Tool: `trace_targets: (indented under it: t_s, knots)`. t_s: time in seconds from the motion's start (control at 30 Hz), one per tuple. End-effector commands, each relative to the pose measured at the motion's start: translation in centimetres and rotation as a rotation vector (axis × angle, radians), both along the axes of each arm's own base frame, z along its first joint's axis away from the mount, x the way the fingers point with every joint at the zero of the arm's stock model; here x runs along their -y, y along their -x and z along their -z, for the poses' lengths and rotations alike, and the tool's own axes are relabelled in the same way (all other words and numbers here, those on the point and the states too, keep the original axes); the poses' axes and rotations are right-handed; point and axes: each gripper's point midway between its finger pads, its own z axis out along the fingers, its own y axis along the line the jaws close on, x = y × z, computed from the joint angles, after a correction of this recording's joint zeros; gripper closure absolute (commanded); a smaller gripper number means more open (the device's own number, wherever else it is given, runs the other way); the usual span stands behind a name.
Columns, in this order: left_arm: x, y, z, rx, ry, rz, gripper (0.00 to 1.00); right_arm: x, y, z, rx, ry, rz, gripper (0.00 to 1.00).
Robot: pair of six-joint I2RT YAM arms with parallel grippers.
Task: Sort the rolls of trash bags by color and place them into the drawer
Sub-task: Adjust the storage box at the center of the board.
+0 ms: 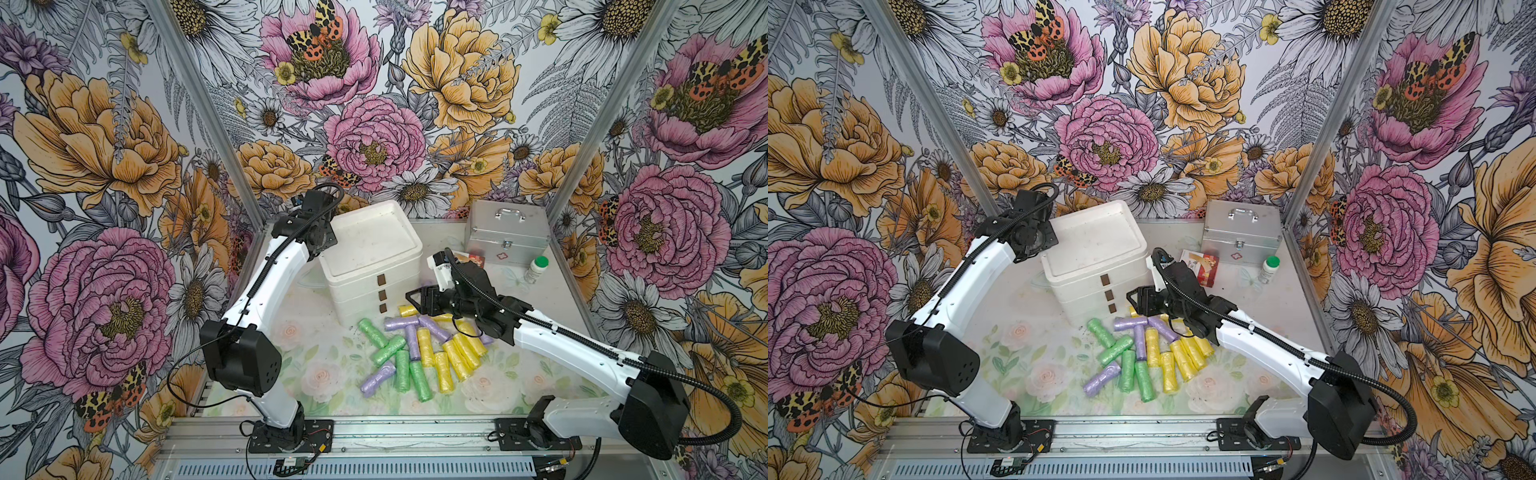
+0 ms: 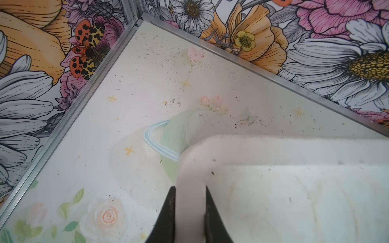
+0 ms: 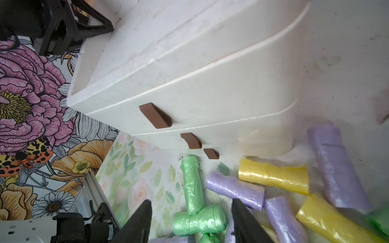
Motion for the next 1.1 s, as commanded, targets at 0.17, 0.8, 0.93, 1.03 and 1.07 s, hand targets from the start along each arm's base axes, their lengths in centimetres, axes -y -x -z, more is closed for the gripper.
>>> trace_targets:
  t_s: [0.17, 0.8, 0.93, 1.03, 1.07]
  knots:
    - [-0.4, -0.7, 0.9, 0.035, 0.124, -0.179, 1.0, -3.0, -1.7, -2.1, 0.083, -0.16, -0.026, 0.39]
    - [-1.0, 0.7, 2.3, -0.002, 0.172, -0.208, 1.0, -6.9, -5.5, -2.2, 0.076, -0.314, -0.051, 0.44]
    - [-1.0, 0.7, 2.4, -0.006, 0.175, -0.206, 1.0, -7.3, -6.1, -2.6, 0.076, -0.331, -0.052, 0.45]
    - [-0.9, 0.6, 2.2, -0.002, 0.179, -0.202, 1.0, -7.5, -6.7, -2.5, 0.062, -0.351, -0.051, 0.46]
    - [-0.9, 0.6, 2.1, -0.001, 0.18, -0.201, 1.0, -7.6, -6.8, -2.4, 0.055, -0.357, -0.055, 0.46]
